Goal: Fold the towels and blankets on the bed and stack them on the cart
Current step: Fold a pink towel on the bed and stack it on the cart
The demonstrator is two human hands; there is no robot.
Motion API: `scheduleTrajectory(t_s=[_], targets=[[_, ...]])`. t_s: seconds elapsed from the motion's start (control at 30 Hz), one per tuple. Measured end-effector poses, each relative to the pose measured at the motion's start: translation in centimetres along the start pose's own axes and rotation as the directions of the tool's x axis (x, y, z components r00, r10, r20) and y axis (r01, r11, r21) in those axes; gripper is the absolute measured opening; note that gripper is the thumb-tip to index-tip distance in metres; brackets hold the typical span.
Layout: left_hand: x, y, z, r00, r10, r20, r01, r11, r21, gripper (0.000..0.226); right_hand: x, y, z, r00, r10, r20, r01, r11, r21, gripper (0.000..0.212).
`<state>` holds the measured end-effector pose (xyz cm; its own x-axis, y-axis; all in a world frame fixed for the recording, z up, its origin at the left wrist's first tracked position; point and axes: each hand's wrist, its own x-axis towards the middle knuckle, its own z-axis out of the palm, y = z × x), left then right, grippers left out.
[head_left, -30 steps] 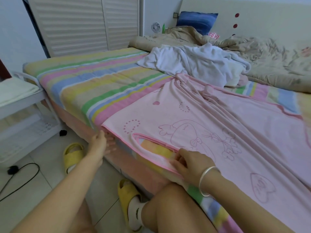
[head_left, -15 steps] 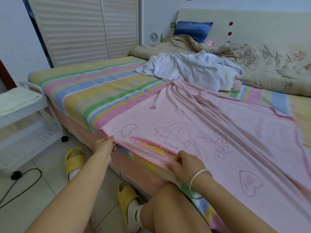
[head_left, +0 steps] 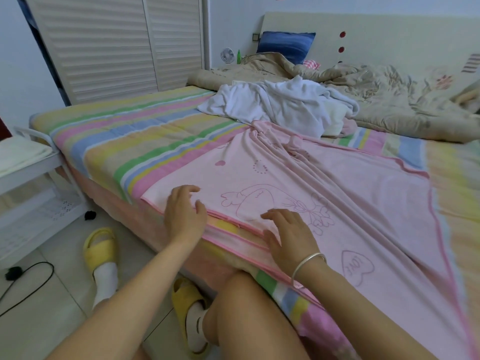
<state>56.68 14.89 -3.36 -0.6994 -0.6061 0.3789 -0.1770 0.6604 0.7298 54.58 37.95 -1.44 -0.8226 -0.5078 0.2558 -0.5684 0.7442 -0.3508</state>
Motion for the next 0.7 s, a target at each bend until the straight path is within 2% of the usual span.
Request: scheduleTrajectory(t_s=[0.07, 0.1, 0.17, 0.2, 0.3, 0.33, 0.4, 0.43, 0.5, 0.57, 0.63, 0.7], targets=[[-1.4, 2.7, 1.8, 0.988, 0.129, 0.080, -0.127, 0.991, -0.032, 0.022, -0.9, 3.0, -0.7, 0.984, 0.078, 0.162, -0.061, 0.992, -0.109, 0.107], [-2.1, 3.9, 3.0, 0.975, 0.190, 0.114, -0.186, 0.981, -0.051, 0.022, -1.8, 5.1, -1.1, 0.952, 0.162, 0.259, -0.117, 0.977, -0.178, 0.127], [-2.7, 5.9, 5.1, 0.950, 0.268, 0.163, -0.258, 0.963, -0.078, 0.023, -3.5, 8.4, -1.9, 0.874, 0.301, 0.383, -0.210, 0.942, -0.260, 0.141], [-3.0, 7.0, 6.4, 0.939, 0.287, 0.191, -0.273, 0.957, -0.094, 0.023, -4.7, 10.1, -2.3, 0.855, 0.337, 0.393, -0.234, 0.929, -0.288, 0.142], [-2.8, 9.8, 9.5, 0.909, 0.324, 0.264, -0.301, 0.946, -0.125, 0.021, -6.2, 12.0, -3.9, 0.866, 0.329, 0.377, -0.231, 0.931, -0.281, 0.134], [-2.4, 10.6, 10.6, 0.896, 0.338, 0.286, -0.313, 0.941, -0.132, 0.021, -5.7, 12.2, -4.4, 0.895, 0.302, 0.329, -0.225, 0.941, -0.253, 0.117], [-1.3, 11.6, 12.3, 0.876, 0.341, 0.342, -0.312, 0.940, -0.140, 0.020, -2.5, 12.4, -4.9, 0.956, 0.262, 0.130, -0.235, 0.953, -0.191, 0.069], [-0.2, 11.9, 13.4, 0.865, 0.345, 0.364, -0.315, 0.939, -0.141, 0.020, 0.0, 12.9, -4.7, 0.968, 0.251, 0.010, -0.247, 0.958, -0.143, 0.055], [2.1, 11.9, 14.8, 0.849, 0.357, 0.390, -0.332, 0.934, -0.134, 0.019, 5.4, 14.2, -3.6, 0.958, 0.266, -0.110, -0.276, 0.958, -0.079, 0.035], [4.7, 11.6, 15.9, 0.831, 0.356, 0.427, -0.345, 0.933, -0.107, 0.021, 11.2, 15.7, -2.4, 0.933, 0.325, -0.156, -0.333, 0.943, -0.027, 0.026], [6.9, 11.0, 16.5, 0.816, 0.329, 0.475, -0.337, 0.939, -0.070, 0.022, 16.2, 17.3, -2.1, 0.889, 0.416, -0.192, -0.428, 0.903, -0.024, 0.027], [9.2, 10.4, 17.1, 0.803, 0.311, 0.508, -0.332, 0.942, -0.052, 0.022, 20.3, 19.5, -2.3, 0.817, 0.557, -0.152, -0.568, 0.822, -0.039, 0.030]])
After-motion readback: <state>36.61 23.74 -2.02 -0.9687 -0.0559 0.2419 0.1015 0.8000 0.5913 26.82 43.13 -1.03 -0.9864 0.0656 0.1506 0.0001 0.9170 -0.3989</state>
